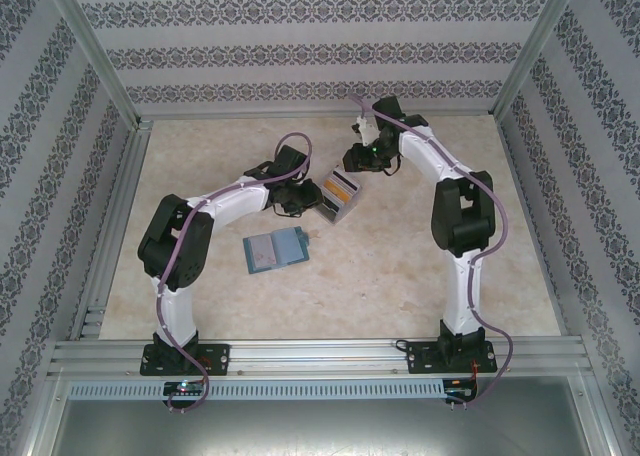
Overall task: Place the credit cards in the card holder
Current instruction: Pick up the credit card from the storage box.
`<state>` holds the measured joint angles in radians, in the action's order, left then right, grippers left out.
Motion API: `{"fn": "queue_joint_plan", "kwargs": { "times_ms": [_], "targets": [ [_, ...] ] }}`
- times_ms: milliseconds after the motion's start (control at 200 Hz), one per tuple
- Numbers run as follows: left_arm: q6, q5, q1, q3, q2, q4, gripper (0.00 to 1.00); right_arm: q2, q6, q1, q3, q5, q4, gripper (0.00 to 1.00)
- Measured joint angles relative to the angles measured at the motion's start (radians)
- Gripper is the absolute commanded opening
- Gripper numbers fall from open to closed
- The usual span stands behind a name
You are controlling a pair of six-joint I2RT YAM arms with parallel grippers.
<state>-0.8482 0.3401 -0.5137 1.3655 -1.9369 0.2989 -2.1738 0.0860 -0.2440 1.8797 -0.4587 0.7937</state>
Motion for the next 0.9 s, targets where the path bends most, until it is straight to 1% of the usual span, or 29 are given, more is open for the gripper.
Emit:
{"fn": "queue_joint_plan", "kwargs": {
  "times_ms": [380,550,779,899],
  "targets": [
    [-0.006,0.008,-0.018,0.018,-0.058,0.000,0.24,-0.035,-0.012,-0.003,0.064,0.010,0.058,0.42],
    [-0.006,0.016,-0.018,0.032,-0.066,0.000,0.24,-0.083,-0.018,-0.009,0.121,0.016,0.085,0.42],
    [-0.006,0.019,-0.018,0.035,-0.069,0.000,0.24,-0.096,-0.020,-0.015,0.129,0.025,0.107,0.42],
    [-0.006,0.020,-0.018,0.061,-0.100,0.000,0.25,-0.096,-0.027,-0.035,0.130,0.024,0.109,0.42]
  ]
}}
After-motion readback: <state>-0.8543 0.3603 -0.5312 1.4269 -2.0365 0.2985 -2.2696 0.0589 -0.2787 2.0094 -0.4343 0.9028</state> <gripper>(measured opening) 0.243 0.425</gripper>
